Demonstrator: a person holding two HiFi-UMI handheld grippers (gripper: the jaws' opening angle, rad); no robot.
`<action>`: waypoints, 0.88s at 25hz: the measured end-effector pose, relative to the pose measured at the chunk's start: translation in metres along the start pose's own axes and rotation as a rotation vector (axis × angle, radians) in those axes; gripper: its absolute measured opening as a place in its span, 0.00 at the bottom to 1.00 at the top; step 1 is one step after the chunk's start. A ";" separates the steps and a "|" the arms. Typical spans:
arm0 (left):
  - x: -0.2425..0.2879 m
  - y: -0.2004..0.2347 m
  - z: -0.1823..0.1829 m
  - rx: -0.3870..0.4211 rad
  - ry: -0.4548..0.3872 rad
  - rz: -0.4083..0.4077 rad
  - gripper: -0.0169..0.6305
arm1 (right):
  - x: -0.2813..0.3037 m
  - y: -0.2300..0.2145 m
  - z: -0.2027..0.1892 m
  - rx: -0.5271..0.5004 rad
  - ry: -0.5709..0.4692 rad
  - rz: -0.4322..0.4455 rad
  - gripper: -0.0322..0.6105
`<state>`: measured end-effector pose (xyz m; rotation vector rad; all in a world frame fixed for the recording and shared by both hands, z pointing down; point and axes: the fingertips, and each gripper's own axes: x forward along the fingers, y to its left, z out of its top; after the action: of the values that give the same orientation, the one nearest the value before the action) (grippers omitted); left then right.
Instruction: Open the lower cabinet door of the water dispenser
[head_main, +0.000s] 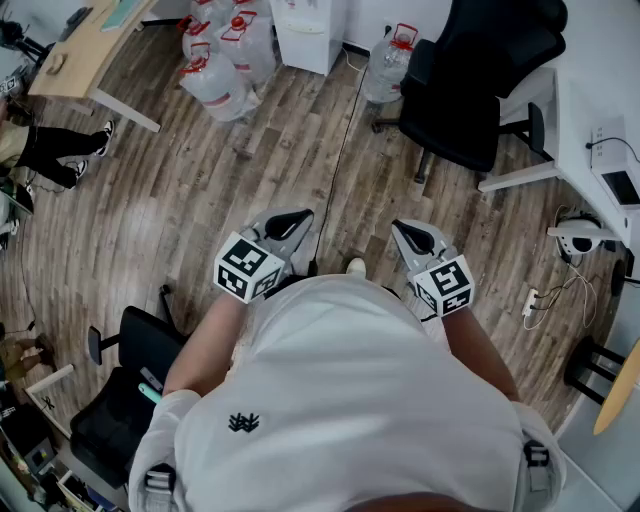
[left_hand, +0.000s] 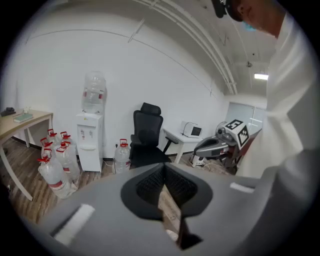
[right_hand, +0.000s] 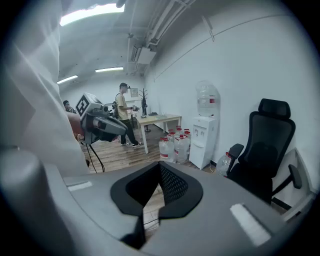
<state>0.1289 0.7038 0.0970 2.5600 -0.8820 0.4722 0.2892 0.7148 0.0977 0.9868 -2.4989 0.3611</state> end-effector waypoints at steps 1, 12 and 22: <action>0.011 -0.004 0.004 0.006 -0.002 0.007 0.11 | -0.004 -0.013 -0.003 -0.002 -0.006 -0.001 0.05; 0.068 0.016 0.021 -0.058 0.002 0.080 0.11 | 0.031 -0.093 -0.019 0.020 0.006 0.062 0.05; 0.104 0.184 0.083 0.008 0.003 0.036 0.12 | 0.185 -0.150 0.049 0.017 0.071 0.024 0.11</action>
<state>0.1033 0.4790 0.1160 2.5538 -0.9277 0.4913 0.2574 0.4808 0.1557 0.9344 -2.4497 0.4184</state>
